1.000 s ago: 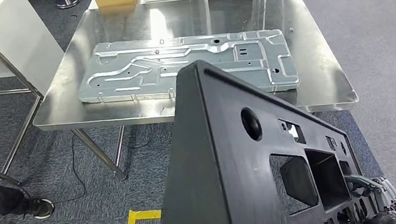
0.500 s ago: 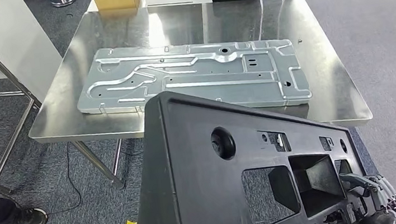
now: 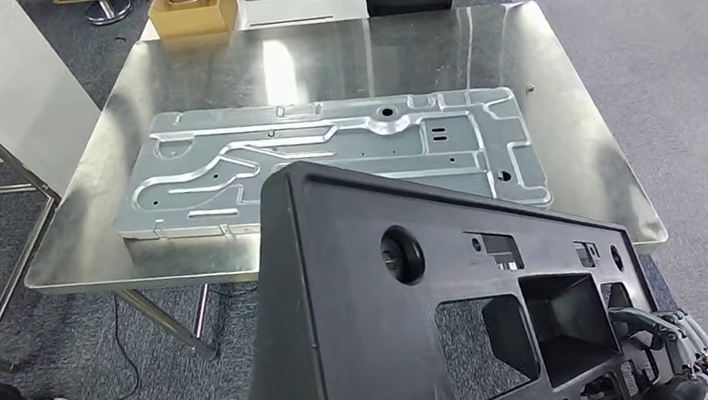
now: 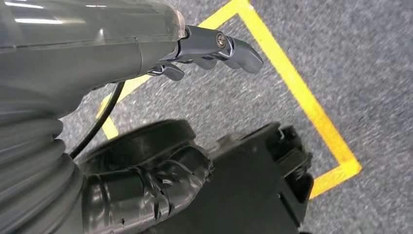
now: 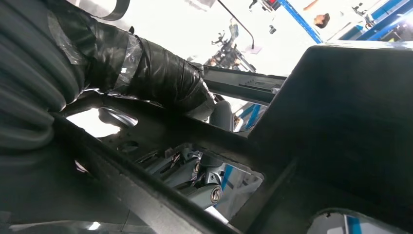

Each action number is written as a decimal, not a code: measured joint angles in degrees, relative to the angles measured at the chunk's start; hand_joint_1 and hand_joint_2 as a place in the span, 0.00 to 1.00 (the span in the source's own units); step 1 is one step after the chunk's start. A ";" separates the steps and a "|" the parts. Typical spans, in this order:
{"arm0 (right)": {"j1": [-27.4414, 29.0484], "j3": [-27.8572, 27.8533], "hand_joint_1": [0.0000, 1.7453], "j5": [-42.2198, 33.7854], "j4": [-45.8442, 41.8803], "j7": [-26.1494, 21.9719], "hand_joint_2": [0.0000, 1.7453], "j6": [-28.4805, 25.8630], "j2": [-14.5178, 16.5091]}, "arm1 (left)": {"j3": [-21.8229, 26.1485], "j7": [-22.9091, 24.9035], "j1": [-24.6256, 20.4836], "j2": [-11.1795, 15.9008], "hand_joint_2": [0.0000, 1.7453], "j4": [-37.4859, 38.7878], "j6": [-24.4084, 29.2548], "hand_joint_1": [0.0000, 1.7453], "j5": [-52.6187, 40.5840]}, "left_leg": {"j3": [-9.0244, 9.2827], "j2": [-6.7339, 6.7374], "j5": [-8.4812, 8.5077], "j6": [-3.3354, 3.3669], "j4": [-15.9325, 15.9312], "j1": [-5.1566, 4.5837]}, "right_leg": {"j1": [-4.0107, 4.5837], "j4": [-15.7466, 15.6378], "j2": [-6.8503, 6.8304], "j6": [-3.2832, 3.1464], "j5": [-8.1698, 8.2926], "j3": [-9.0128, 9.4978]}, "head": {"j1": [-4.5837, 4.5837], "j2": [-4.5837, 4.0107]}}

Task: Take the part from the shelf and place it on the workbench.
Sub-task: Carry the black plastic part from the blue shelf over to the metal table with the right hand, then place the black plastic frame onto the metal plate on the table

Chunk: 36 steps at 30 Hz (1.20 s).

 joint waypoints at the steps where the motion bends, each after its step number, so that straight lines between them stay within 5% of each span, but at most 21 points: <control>1: -0.07 0.01 1.00 0.12 0.00 0.00 1.00 0.00 0.00 | 0.00 0.00 0.05 0.01 1.00 0.01 0.00 0.00 -0.01 | 0.55 0.01 3.22 0.24 -3.48 -0.02 | 0.04 0.07 0.00 0.20 -0.60 0.64 | 0.02 0.00; 3: -0.29 0.04 1.00 0.29 -0.01 0.00 1.00 0.01 -0.01 | -0.01 0.00 0.05 0.01 1.00 0.02 -0.01 0.00 -0.05 | 1.46 0.02 6.73 0.63 -7.89 -0.27 | 0.10 0.22 0.12 0.85 -1.75 1.42 | 0.02 0.00; 7: -0.71 0.15 1.00 0.88 -0.28 0.00 1.00 0.00 -0.17 | -0.04 0.03 0.05 0.07 1.00 0.02 -0.03 0.00 -0.17 | 3.22 -0.06 7.22 1.80 -9.47 -0.42 | -0.14 1.78 0.15 2.22 -2.53 2.44 | 0.01 0.00; 9: -1.17 0.22 1.00 1.24 -0.35 0.00 1.00 0.00 -0.40 | -0.06 0.04 -0.15 0.07 1.00 0.02 -0.04 0.00 -0.26 | 4.37 -0.07 6.88 2.39 -9.81 -0.35 | -0.32 6.03 0.07 2.68 -3.71 0.19 | 0.04 0.00; 11: -1.54 0.32 1.00 1.47 -0.34 0.01 1.00 0.01 -0.64 | -0.08 0.05 -0.35 0.07 1.00 0.02 -0.07 0.00 -0.33 | 4.98 -0.09 6.27 2.73 -9.84 -0.43 | -0.41 12.57 0.05 3.06 -6.45 -4.33 | 0.04 0.00; 13: -1.86 0.48 1.00 1.83 -0.20 0.02 1.00 0.01 -0.92 | -0.09 0.09 -0.39 0.07 1.00 0.02 -0.11 0.00 -0.40 | 5.84 -0.15 5.47 2.74 -9.82 -0.52 | -0.43 15.60 0.04 3.17 -7.96 -7.81 | 0.03 0.00; 14: -2.11 0.57 1.00 2.03 -0.08 0.02 1.00 0.01 -1.09 | -0.09 0.14 -0.38 0.07 1.00 0.02 -0.13 0.00 -0.44 | 6.46 -0.18 5.00 2.69 -9.82 -0.54 | -0.41 14.48 0.05 3.06 -6.95 -8.30 | 0.03 0.00; 17: -3.05 0.85 1.00 2.48 0.44 0.02 1.00 0.01 -1.53 | -0.13 0.39 -0.44 -0.03 1.00 0.03 -0.14 0.00 -0.49 | 8.27 -0.27 3.51 2.24 -9.90 -0.54 | -0.04 5.33 0.03 2.28 0.83 -6.78 | 0.04 0.00; 19: -3.60 1.16 1.00 2.70 0.87 0.03 1.00 0.02 -1.79 | -0.16 0.64 -0.67 -0.11 1.00 0.03 0.00 0.00 -0.49 | 8.83 -0.32 2.90 1.66 -10.00 -0.55 | 0.48 2.36 0.05 1.64 3.45 -6.44 | 0.08 0.00; 23: -4.75 1.73 1.00 3.21 1.68 0.09 1.00 0.02 -1.99 | -0.38 1.04 -1.13 -0.14 1.00 0.02 0.84 0.00 -0.69 | 8.96 -0.23 2.18 0.47 -8.74 -0.68 | 0.25 0.87 0.04 0.44 3.83 -5.08 | 0.05 0.00; 28: -6.54 3.02 1.00 4.09 3.07 0.95 1.00 0.02 -2.50 | -0.85 0.79 -1.27 -0.13 1.00 0.02 -0.43 0.00 -0.75 | 0.18 -0.05 -2.64 -0.48 4.75 -0.31 | 0.17 0.24 -0.14 -0.33 3.19 -3.95 | -0.08 0.00; 30: -7.29 3.61 0.98 4.70 3.86 1.64 1.00 0.02 -2.89 | -1.02 0.35 -1.24 -0.10 1.00 0.02 -1.27 0.00 -0.96 | 0.24 -0.04 0.54 -0.51 1.81 -0.30 | 0.16 0.25 -0.08 -0.28 2.80 -3.40 | -0.09 0.00; 32: -8.34 4.43 0.94 5.42 4.66 2.56 1.00 0.02 -3.32 | -1.27 0.06 -1.31 -0.08 1.00 0.02 -1.89 0.00 -1.33 | 2.80 0.02 4.97 -0.13 -5.79 -0.41 | 0.19 0.28 -0.05 -0.02 2.37 -2.76 | -0.08 0.00; 34: -9.63 5.44 0.92 6.19 5.49 3.69 1.00 0.02 -3.81 | -1.48 -0.03 -1.52 -0.08 1.00 0.02 -2.36 0.00 -1.64 | 4.18 0.06 6.30 0.45 -9.94 -0.67 | 0.27 0.39 -0.06 0.48 2.07 -2.67 | -0.10 0.00; 36: -11.03 6.54 0.93 7.28 6.45 5.10 1.00 0.02 -4.42 | -1.66 0.02 -1.59 -0.03 1.00 0.02 -2.65 0.00 -1.84 | 4.29 0.04 6.48 1.10 -10.30 -0.78 | 0.33 0.40 -0.07 1.09 1.97 -2.74 | -0.14 0.00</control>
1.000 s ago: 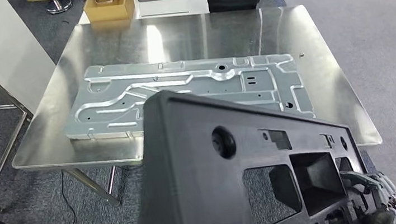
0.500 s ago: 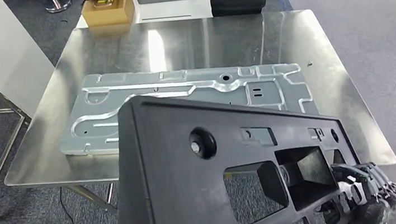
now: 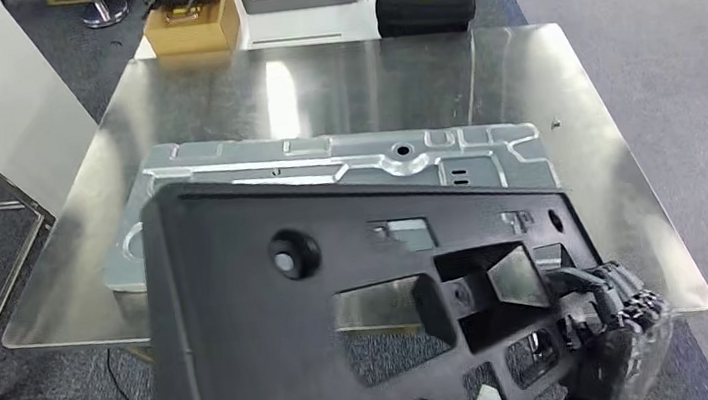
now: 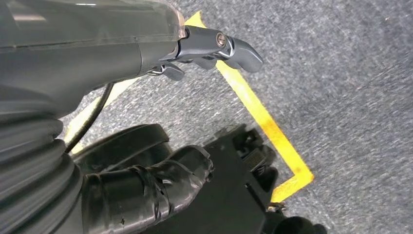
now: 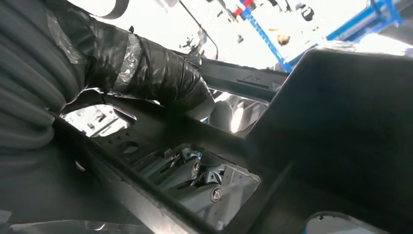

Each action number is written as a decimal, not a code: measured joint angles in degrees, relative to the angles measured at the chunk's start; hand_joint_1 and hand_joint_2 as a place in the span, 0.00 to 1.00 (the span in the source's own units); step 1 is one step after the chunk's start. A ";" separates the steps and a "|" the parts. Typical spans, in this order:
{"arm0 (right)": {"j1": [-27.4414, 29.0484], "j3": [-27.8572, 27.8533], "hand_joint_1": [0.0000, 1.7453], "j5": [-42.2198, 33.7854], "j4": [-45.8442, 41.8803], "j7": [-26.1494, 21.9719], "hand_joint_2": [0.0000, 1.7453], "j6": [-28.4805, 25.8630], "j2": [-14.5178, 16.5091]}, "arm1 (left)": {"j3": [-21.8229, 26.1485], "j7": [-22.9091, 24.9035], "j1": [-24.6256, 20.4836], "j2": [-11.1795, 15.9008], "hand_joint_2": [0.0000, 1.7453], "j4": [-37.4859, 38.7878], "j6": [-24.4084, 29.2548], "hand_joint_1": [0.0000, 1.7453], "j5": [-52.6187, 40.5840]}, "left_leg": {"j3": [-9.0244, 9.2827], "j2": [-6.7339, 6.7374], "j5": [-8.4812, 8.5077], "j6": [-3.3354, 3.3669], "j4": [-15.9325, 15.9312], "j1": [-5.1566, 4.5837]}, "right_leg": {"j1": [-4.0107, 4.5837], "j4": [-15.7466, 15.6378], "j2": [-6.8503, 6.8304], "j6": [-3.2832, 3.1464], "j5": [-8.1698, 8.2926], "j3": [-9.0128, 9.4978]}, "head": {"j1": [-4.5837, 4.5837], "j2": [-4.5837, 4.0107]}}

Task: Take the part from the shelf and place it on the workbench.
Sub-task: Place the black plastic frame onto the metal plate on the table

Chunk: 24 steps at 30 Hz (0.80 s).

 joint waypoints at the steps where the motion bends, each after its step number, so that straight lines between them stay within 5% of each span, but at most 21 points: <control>1: -0.76 0.55 0.93 0.66 0.55 0.79 1.00 0.00 -0.40 | -0.11 0.09 0.01 0.02 1.00 0.00 -0.06 0.00 -0.04 | 0.19 0.06 0.59 0.33 -0.28 0.12 | -0.04 0.17 -0.01 0.29 -0.18 -0.01 | 0.00 0.00; 3: -2.47 1.62 0.94 2.23 1.84 2.48 1.00 0.00 -1.31 | -0.33 0.42 -0.19 0.03 0.50 0.00 0.02 0.00 -0.06 | 0.51 0.17 1.00 0.97 -0.91 0.42 | -0.14 2.75 -0.02 0.83 -1.93 -1.14 | 0.05 0.00; 5: -4.21 2.40 0.93 4.18 3.34 4.19 1.00 0.00 -2.16 | -0.60 0.95 -0.54 0.01 0.00 0.00 0.26 0.00 -0.17 | 0.64 0.22 1.09 1.33 -1.12 0.49 | -0.38 9.36 -0.04 1.28 -5.30 -4.42 | 0.10 0.00; 7: -5.78 2.93 0.94 6.64 4.96 5.83 1.00 0.00 -2.83 | -0.88 1.65 -0.72 0.01 0.00 0.00 0.52 0.00 -0.48 | 0.64 0.20 0.97 1.39 -1.02 0.47 | -0.65 15.28 -0.06 1.64 -6.99 -7.68 | 0.09 0.00; 8: -6.52 3.09 0.94 8.13 5.68 6.65 1.00 0.00 -3.10 | -1.03 1.98 -0.76 -0.01 0.00 0.00 0.59 0.00 -0.69 | 0.68 0.15 0.86 1.37 -0.93 0.47 | -0.78 15.65 -0.06 1.76 -6.28 -8.10 | 0.09 0.00; 12: -10.85 3.27 0.95 16.70 8.28 10.39 1.00 0.00 -3.69 | -1.72 3.03 -1.15 -0.21 0.00 0.00 0.61 0.00 -1.61 | 0.92 0.00 0.19 0.74 -0.36 0.34 | -0.90 3.04 -0.04 1.59 0.72 -2.63 | 0.10 0.00; 17: -17.01 3.43 0.98 29.26 12.70 19.09 1.00 0.00 -4.75 | -2.90 3.94 -1.85 -0.31 0.00 0.00 0.40 0.00 -2.34 | 0.44 -0.01 -0.40 -0.77 0.28 0.36 | -0.74 0.09 0.08 0.30 1.32 -1.65 | 0.02 0.00; 19: -19.59 3.82 0.97 33.76 14.87 23.58 1.00 0.00 -5.54 | -3.38 4.30 -2.04 -0.33 0.00 0.00 0.26 0.00 -2.62 | -1.51 -0.01 -2.86 -1.21 4.48 0.50 | -0.83 -0.23 -0.04 -0.34 1.51 -1.49 | -0.02 0.00; 22: -22.95 4.74 0.97 37.75 19.18 29.40 1.00 0.01 -7.25 | -4.03 4.80 -2.16 -0.37 0.00 0.00 -0.04 0.00 -2.97 | -6.85 0.00 -6.82 -1.50 14.98 0.57 | -0.62 -0.21 -0.19 -0.71 1.44 -1.50 | -0.05 0.00; 24: -25.27 5.49 0.97 38.45 22.51 32.21 1.00 0.16 -8.58 | -4.34 5.19 -2.21 -0.38 0.00 0.00 -0.25 0.00 -3.08 | -7.17 0.00 -4.96 -1.42 14.64 0.57 | -0.57 -0.16 -0.15 -0.74 1.38 -1.42 | -0.06 0.00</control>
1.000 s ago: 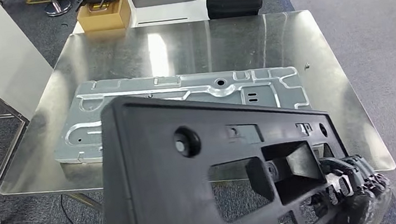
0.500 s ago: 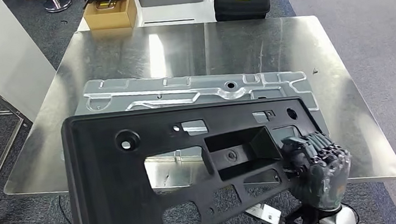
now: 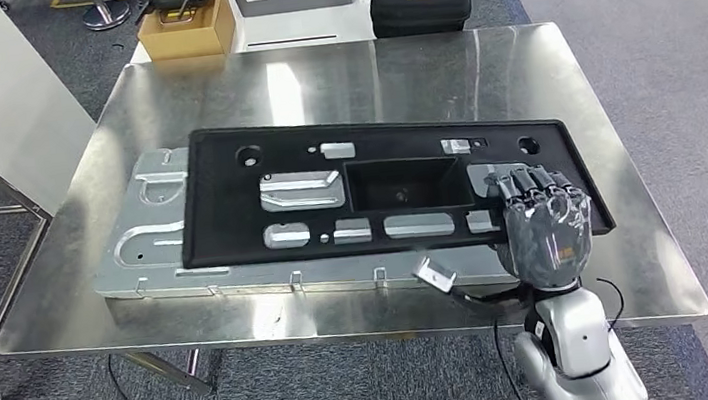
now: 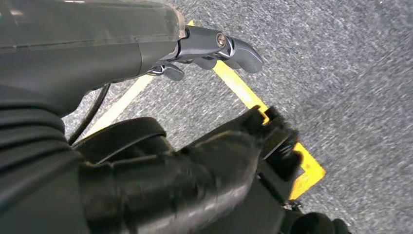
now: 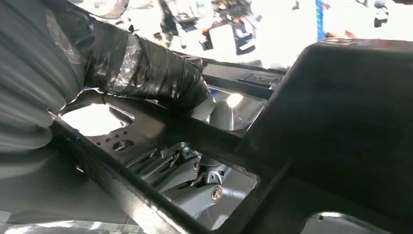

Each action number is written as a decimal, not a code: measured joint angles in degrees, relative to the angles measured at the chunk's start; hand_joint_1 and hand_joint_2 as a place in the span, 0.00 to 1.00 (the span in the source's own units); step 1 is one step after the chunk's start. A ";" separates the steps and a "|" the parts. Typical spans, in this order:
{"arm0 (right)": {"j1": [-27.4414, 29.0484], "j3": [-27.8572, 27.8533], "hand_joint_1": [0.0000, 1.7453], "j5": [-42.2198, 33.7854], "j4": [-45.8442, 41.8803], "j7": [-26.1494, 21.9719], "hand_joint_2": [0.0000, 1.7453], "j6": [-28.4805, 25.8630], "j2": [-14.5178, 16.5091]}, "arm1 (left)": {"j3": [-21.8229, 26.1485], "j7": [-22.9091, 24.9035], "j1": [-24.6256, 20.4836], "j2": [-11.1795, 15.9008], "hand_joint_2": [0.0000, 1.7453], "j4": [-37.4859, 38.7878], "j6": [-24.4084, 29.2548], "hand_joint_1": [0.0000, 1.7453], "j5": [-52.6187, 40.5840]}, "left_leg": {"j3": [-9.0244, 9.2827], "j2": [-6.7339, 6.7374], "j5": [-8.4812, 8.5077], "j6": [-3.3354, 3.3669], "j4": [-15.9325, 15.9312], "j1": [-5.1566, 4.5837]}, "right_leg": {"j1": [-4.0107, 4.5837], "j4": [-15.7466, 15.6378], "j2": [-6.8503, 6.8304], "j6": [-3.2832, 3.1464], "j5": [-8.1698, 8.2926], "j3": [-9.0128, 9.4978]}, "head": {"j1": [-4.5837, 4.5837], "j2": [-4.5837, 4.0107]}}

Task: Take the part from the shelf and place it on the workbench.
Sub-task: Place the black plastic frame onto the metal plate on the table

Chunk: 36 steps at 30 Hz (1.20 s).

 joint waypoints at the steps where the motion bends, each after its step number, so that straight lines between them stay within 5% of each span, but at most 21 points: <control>1: -1.18 0.33 0.97 0.14 1.57 1.20 1.00 0.23 -0.58 | -0.20 0.16 -0.08 0.01 0.00 0.00 -0.08 0.00 -0.04 | 1.32 0.01 2.20 0.15 -3.26 0.00 | 0.00 0.03 0.04 0.05 -0.06 0.09 | 0.00 0.00; 4: -4.76 1.54 0.97 0.37 6.10 5.73 1.00 1.83 -2.41 | -0.88 0.46 -0.45 -0.04 0.00 0.00 -0.18 0.00 -0.17 | 5.58 0.01 6.24 0.78 -13.27 -0.19 | 0.21 0.23 0.11 0.58 -0.30 0.05 | 0.02 0.00; 9: -10.03 5.72 0.98 0.45 13.43 13.73 1.00 6.10 -5.53 | -1.52 0.96 -0.68 -0.25 0.00 0.00 -0.22 0.00 -0.19 | 6.43 -0.06 6.74 2.23 -15.38 -0.07 | 0.12 1.54 0.07 2.03 -1.36 -0.70 | 0.07 0.00; 12: -12.26 9.09 0.98 0.45 17.74 18.67 1.00 9.15 -6.93 | -2.08 1.33 -0.99 -0.39 0.00 0.00 -0.29 0.00 -0.16 | 6.61 -0.03 6.82 2.80 -15.61 -0.04 | -0.13 11.09 0.05 2.60 -5.89 -5.35 | 0.11 0.00; 14: -12.83 11.06 0.98 0.45 20.29 20.97 1.00 10.20 -7.45 | -2.34 1.58 -1.03 -0.39 0.00 0.00 -0.34 0.00 -0.14 | 6.63 -0.13 6.63 2.90 -15.43 -0.07 | -0.29 15.89 0.04 2.81 -6.68 -8.11 | 0.11 0.00; 15: -13.07 11.96 0.98 0.45 21.40 21.70 1.00 10.47 -7.62 | -2.43 1.68 -1.03 -0.40 0.00 0.00 -0.35 0.00 -0.14 | 6.67 -0.21 6.48 2.88 -15.29 -0.07 | -0.34 15.23 0.04 2.83 -5.44 -8.09 | 0.11 0.00; 17: -13.85 14.05 0.97 0.45 23.64 22.92 1.00 10.82 -7.76 | -2.61 1.84 -1.05 -0.46 0.00 0.00 -0.37 0.00 -0.14 | 6.79 -0.31 6.04 2.61 -14.92 -0.05 | -0.40 8.48 0.03 2.67 -1.26 -5.42 | 0.11 0.00; 19: -14.61 16.24 0.97 0.46 25.76 23.81 1.00 11.00 -7.78 | -2.84 1.96 -1.14 -0.54 0.00 0.00 -0.38 0.00 -0.14 | 6.70 -0.31 5.67 2.12 -14.56 -0.24 | -0.18 2.34 0.05 2.34 0.96 -2.72 | 0.11 0.00; 24: -15.01 20.00 0.98 0.47 30.30 24.28 1.00 11.17 -7.16 | -3.53 2.22 -1.37 -0.58 0.00 0.00 -0.42 0.00 -0.13 | 6.25 -0.19 4.53 0.80 -13.41 -0.27 | -0.06 0.40 0.04 0.91 0.94 -1.76 | 0.04 0.00; 27: -15.25 21.25 0.95 0.47 32.65 24.46 1.00 11.02 -6.25 | -3.81 2.27 -1.37 -0.60 0.00 0.00 -0.40 0.00 -0.05 | 2.11 -0.09 0.11 0.26 -4.59 -0.14 | -0.06 0.15 -0.04 0.05 0.86 -1.42 | 0.01 0.00; 29: -15.30 22.09 0.83 0.47 34.32 24.69 1.00 10.74 -5.68 | -3.93 2.31 -1.32 -0.59 0.00 0.00 -0.40 0.00 -0.02 | -0.59 -0.09 -1.18 0.15 0.51 -0.11 | 0.07 0.19 -0.02 -0.14 0.73 -1.30 | 0.01 0.00; 30: -15.32 22.45 0.59 0.47 34.99 24.78 1.00 10.59 -5.46 | -3.96 2.35 -1.29 -0.58 0.00 0.00 -0.39 0.00 -0.01 | -0.62 -0.08 -0.30 0.21 0.26 -0.11 | 0.12 0.22 0.03 -0.19 0.66 -1.18 | 0.01 0.00; 33: -15.37 23.03 0.00 0.48 36.39 24.80 1.00 10.39 -4.79 | -3.99 2.44 -1.32 -0.57 0.00 0.00 -0.34 0.00 0.08 | 4.12 -0.08 5.03 0.84 -9.74 -0.20 | 0.29 0.25 0.25 -0.05 0.38 -0.66 | 0.01 0.00; 36: -15.36 23.55 0.00 0.48 37.50 24.33 1.00 10.23 -4.32 | -4.03 2.49 -1.36 -0.57 0.00 0.00 -0.25 0.00 0.17 | 6.57 -0.13 5.98 1.31 -14.72 -0.54 | 0.43 0.19 0.41 0.57 0.32 -0.60 | 0.02 0.00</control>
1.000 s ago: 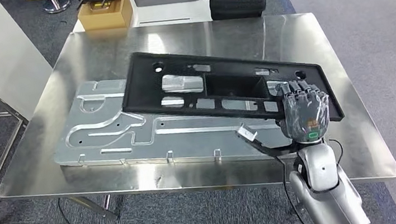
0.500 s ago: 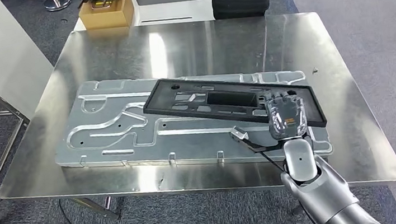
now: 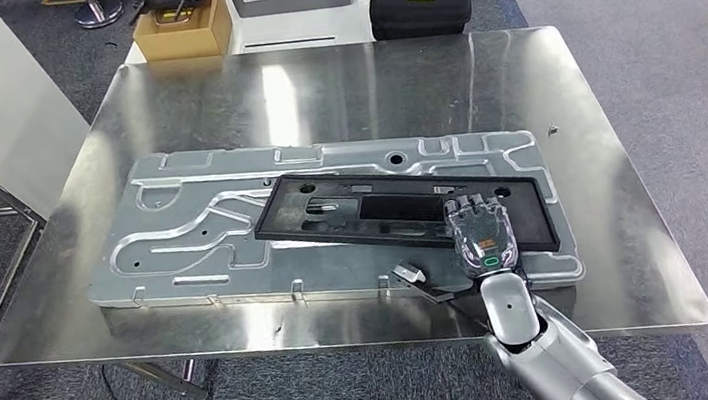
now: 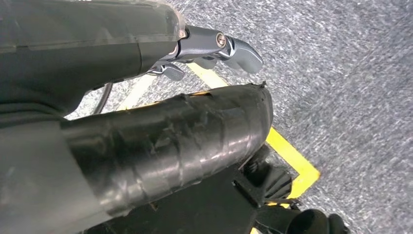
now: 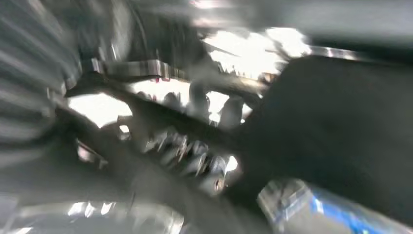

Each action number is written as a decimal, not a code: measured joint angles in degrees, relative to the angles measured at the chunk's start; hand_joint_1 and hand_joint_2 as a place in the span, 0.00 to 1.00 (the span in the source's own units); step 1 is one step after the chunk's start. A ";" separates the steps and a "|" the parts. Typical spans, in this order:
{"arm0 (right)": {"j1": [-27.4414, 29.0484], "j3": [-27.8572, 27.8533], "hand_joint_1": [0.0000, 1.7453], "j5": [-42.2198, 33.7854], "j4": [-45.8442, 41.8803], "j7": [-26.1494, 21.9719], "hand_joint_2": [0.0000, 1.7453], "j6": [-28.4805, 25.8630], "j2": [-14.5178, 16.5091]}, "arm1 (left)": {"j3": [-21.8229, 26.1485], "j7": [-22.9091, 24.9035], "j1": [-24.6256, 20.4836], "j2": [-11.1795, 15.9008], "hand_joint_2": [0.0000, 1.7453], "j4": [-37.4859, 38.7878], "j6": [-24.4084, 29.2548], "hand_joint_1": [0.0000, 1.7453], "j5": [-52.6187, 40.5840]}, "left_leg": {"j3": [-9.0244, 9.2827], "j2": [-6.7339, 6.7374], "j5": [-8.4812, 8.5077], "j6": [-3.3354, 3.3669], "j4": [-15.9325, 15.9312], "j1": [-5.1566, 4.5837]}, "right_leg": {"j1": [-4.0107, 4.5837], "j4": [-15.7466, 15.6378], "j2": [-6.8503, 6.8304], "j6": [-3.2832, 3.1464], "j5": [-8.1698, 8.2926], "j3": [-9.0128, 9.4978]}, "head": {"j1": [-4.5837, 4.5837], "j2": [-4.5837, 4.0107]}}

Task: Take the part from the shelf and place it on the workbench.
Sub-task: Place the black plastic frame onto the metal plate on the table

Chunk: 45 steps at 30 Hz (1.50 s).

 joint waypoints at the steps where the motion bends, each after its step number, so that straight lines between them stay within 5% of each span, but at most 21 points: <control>1: 0.00 0.11 0.00 0.01 0.26 -0.40 0.75 -0.05 0.10 | -0.01 0.02 0.05 0.00 0.00 0.00 0.04 0.00 0.07 | 0.09 -0.01 0.15 0.19 -0.27 0.03 | -0.01 -0.10 0.02 0.29 0.05 0.04 | 0.00 0.00; 4: 0.03 0.16 0.00 0.00 0.69 -2.07 0.00 0.00 0.26 | -0.03 0.05 0.14 -0.03 0.00 0.00 0.10 0.00 0.39 | 0.69 0.14 0.72 1.04 -1.30 0.42 | -0.15 2.09 -0.05 1.20 -1.60 -0.78 | 0.04 0.00; 7: 0.18 0.13 0.00 0.01 0.73 -3.15 0.00 0.09 0.05 | -0.05 0.05 0.24 -0.06 0.00 0.00 0.19 0.00 0.79 | 0.88 0.36 0.79 1.45 -1.50 0.46 | -0.49 12.04 -0.09 1.97 -6.46 -5.48 | 0.06 0.00; 9: 0.31 0.12 0.00 0.02 0.48 -3.52 0.00 0.14 -0.28 | -0.05 0.05 0.38 -0.05 0.00 0.00 0.30 0.00 1.01 | 0.96 0.42 0.68 1.40 -1.39 0.51 | -0.86 14.99 -0.11 2.39 -6.62 -6.94 | 0.06 0.00; 12: 0.49 0.10 0.00 0.02 -0.75 -3.87 0.00 0.39 -1.07 | -0.05 0.04 0.51 -0.04 0.00 0.00 0.42 0.00 1.14 | 1.14 0.34 0.20 0.90 -0.84 0.71 | -1.38 6.05 -0.19 2.62 -1.78 -2.26 | 0.08 0.00; 14: 0.60 0.09 0.00 0.01 -1.55 -4.09 0.00 0.57 -1.37 | -0.05 0.03 0.55 -0.03 0.00 0.00 0.48 0.00 1.18 | 1.04 0.27 -0.15 0.23 -0.32 0.59 | -1.24 1.08 -0.13 2.17 -0.46 0.20 | 0.03 0.00; 17: 0.89 0.08 0.00 0.02 -2.21 -4.22 0.00 0.74 -1.51 | -0.04 -0.01 0.60 -0.02 0.00 0.00 0.57 0.00 1.19 | 0.99 0.24 -0.28 -0.72 -0.25 0.57 | -1.02 0.31 -0.03 1.08 -0.39 0.45 | -0.04 0.00; 19: 1.01 0.08 0.00 0.02 -2.53 -4.23 0.00 0.84 -1.62 | -0.04 -0.03 0.64 -0.02 0.00 0.00 0.60 0.00 1.21 | 0.23 0.24 -1.81 -1.21 1.67 0.76 | -1.09 0.01 -0.11 0.28 -0.16 0.57 | -0.05 0.00; 22: 1.71 0.08 0.00 0.02 -3.26 -4.25 0.00 0.93 -1.84 | -0.03 -0.07 0.77 -0.02 0.00 0.00 0.75 0.00 1.54 | -4.09 0.25 -6.90 -1.56 11.46 0.84 | -0.94 -0.10 -0.29 -0.31 -0.09 0.51 | -0.08 0.00; 24: 2.79 0.07 0.00 0.02 -4.48 -4.25 0.00 1.21 -2.50 | -0.02 -0.16 0.99 0.01 0.00 0.00 0.98 0.00 2.04 | -5.98 0.25 -7.68 -1.54 15.54 0.83 | -0.74 -0.07 -0.33 -0.35 -0.13 0.51 | -0.08 0.00; 25: 3.57 0.02 0.00 0.02 -5.73 -4.41 0.00 1.69 -3.14 | -0.01 -0.26 1.10 0.03 0.00 0.00 1.12 0.00 2.36 | -5.47 0.25 -6.47 -1.38 14.40 0.83 | -0.66 -0.06 -0.33 -0.36 -0.16 0.57 | -0.08 0.00; 28: 7.32 -1.07 0.00 0.00 -12.54 -6.14 0.00 4.70 -6.57 | 0.10 -0.85 1.43 0.20 0.00 0.00 1.71 0.00 3.68 | -0.52 0.18 -1.40 -0.52 3.71 0.66 | -0.46 0.02 -0.38 -0.07 -0.39 0.76 | -0.07 0.00; 30: 10.59 -2.66 0.00 -0.05 -18.16 -7.81 0.00 6.60 -9.62 | 0.25 -1.26 1.85 0.34 0.00 0.00 2.17 0.00 4.56 | 1.01 0.07 -0.79 -0.17 0.21 0.39 | -0.39 0.02 -0.46 0.43 -0.41 0.58 | -0.07 0.00; 33: 16.08 -5.71 0.00 -0.23 -26.71 -9.52 0.00 7.43 -14.29 | 0.57 -1.79 2.70 0.65 0.00 0.00 2.65 0.00 5.70 | 1.33 0.00 -0.59 0.49 -0.55 0.38 | -0.55 0.15 -0.44 1.40 -0.69 0.49 | -0.05 0.00; 36: 22.04 -9.34 0.00 -0.39 -34.90 -10.30 0.00 6.65 -18.39 | 1.01 -2.51 3.04 0.75 0.00 0.00 3.18 0.00 6.69 | 1.79 0.02 -0.31 1.47 -1.26 0.51 | -0.71 5.63 -0.34 1.99 -4.33 -1.81 | 0.01 0.00; 38: 23.99 -10.59 0.00 -0.46 -37.43 -10.55 0.00 6.09 -19.59 | 1.21 -2.72 3.09 0.77 0.00 0.00 3.34 0.00 7.05 | 1.81 0.02 -0.36 1.69 -1.27 0.49 | -0.70 9.11 -0.34 2.12 -6.26 -3.46 | 0.04 0.00; 42: 26.44 -11.75 0.00 -0.48 -39.93 -10.92 0.00 4.70 -20.35 | 1.49 -2.84 3.18 0.79 0.00 0.00 3.49 0.00 7.33 | 1.82 0.01 -0.42 1.78 -1.25 0.45 | -0.74 12.69 -0.35 2.27 -7.63 -5.21 | 0.02 0.00; 43: 29.81 -13.42 0.00 -0.56 -43.16 -11.62 0.00 1.56 -20.58 | 1.68 -2.97 3.38 0.84 0.00 0.00 3.81 0.00 7.51 | 1.88 -0.02 -0.60 1.75 -1.10 0.44 | -0.89 12.56 -0.36 2.39 -6.83 -5.22 | 0.01 0.00; 45: 37.20 -17.49 0.00 -2.28 -50.86 -14.55 0.00 -5.94 -20.27 | 2.10 -3.09 3.78 0.92 0.00 0.00 4.99 0.00 7.96 | 1.99 -0.01 -1.32 1.24 -0.45 0.34 | -1.12 6.80 -0.37 2.50 -3.63 -2.53 | 0.02 0.00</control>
